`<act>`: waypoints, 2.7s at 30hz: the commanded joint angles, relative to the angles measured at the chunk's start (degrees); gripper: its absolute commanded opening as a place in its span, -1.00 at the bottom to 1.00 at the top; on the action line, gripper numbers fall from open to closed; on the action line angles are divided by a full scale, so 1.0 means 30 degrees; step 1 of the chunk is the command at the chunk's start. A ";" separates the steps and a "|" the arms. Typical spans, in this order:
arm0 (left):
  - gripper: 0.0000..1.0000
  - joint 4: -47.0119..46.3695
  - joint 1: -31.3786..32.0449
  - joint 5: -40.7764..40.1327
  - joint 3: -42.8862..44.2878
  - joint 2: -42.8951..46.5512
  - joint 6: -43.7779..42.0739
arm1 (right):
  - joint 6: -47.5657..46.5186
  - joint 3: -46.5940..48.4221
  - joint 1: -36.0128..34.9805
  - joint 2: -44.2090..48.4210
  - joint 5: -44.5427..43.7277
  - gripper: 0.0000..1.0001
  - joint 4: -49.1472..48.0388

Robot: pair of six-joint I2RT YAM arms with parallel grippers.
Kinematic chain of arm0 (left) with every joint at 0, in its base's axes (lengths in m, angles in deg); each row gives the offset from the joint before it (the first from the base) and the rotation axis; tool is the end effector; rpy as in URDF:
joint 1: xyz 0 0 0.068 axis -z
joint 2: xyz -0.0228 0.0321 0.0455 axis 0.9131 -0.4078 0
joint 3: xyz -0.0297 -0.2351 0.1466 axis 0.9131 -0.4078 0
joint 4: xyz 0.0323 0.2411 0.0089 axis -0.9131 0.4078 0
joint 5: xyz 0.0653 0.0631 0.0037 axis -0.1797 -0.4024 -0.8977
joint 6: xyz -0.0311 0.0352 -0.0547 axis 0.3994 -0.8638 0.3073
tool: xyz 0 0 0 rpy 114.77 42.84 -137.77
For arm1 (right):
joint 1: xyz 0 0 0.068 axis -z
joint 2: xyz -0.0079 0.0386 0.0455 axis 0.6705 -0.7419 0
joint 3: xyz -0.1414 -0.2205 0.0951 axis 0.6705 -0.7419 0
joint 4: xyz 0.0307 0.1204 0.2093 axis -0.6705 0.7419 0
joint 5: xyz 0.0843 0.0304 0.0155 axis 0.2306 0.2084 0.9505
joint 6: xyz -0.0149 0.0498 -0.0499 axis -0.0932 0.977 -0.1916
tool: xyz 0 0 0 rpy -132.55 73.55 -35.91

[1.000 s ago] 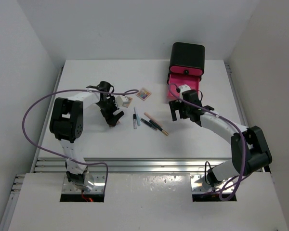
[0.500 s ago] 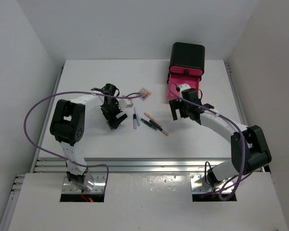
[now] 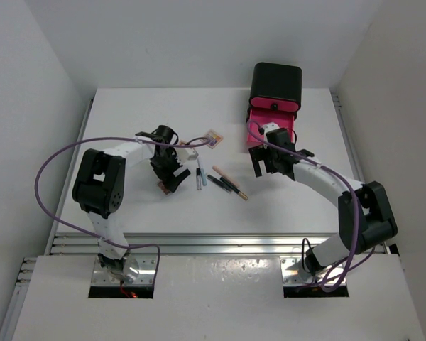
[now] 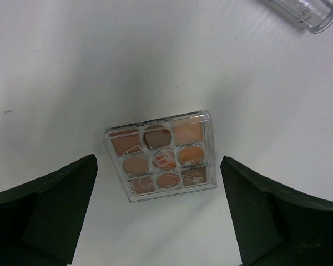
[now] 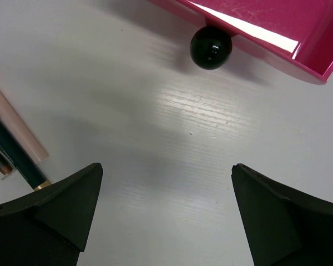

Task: Organize the makeup

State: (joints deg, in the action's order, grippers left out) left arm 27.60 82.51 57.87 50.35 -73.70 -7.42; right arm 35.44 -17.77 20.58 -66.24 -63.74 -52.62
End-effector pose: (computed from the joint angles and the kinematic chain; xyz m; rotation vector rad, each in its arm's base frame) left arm 0.3264 -0.1101 0.1590 1.2254 2.6056 -0.2567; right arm 0.2930 0.1024 0.2014 -0.1771 2.4037 -0.0084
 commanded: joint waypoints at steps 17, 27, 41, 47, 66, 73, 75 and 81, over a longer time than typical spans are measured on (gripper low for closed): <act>0.99 -0.1343 0.0655 -0.2324 -0.0158 0.1163 0.4773 | -0.0332 0.0981 -0.0064 -0.0025 -0.0406 1.00 0.0688; 0.99 -0.1931 0.0655 -0.2152 -0.0890 0.0989 0.5125 | -0.0302 0.0806 -0.0034 0.0122 -0.0522 1.00 0.0805; 0.99 -0.1316 0.0861 -0.1418 -0.0714 0.0372 0.5005 | -0.0509 0.1156 -0.0006 0.0151 -0.0845 1.00 0.1449; 0.99 -0.1316 0.1036 -0.1799 -0.1269 0.0372 0.5386 | -0.0508 0.1215 -0.0035 0.0180 -0.0961 1.00 0.1977; 0.69 -0.2810 0.0423 -0.2798 -0.3497 0.0196 0.3839 | -0.0889 0.1508 0.0054 0.0063 -0.1636 1.00 0.1948; -0.08 -0.2811 -0.0194 -0.1362 -0.3236 0.0196 0.1261 | -0.1064 0.1801 0.0083 0.0092 -0.1695 1.00 0.2036; -0.21 -0.2607 -0.0397 -0.1096 -0.2621 0.0196 0.1082 | -0.1036 0.1976 0.0053 0.0180 -0.1637 1.00 0.2065; -0.34 -0.1904 -0.0399 0.0630 0.0682 0.0372 0.0174 | -0.0802 0.3733 0.0054 0.0121 0.0201 1.00 0.2182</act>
State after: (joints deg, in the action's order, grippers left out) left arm 21.20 81.90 55.12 46.59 -72.19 -4.16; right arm 32.80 -11.54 20.61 -66.52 -66.58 -44.99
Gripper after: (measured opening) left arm 0.729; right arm 0.996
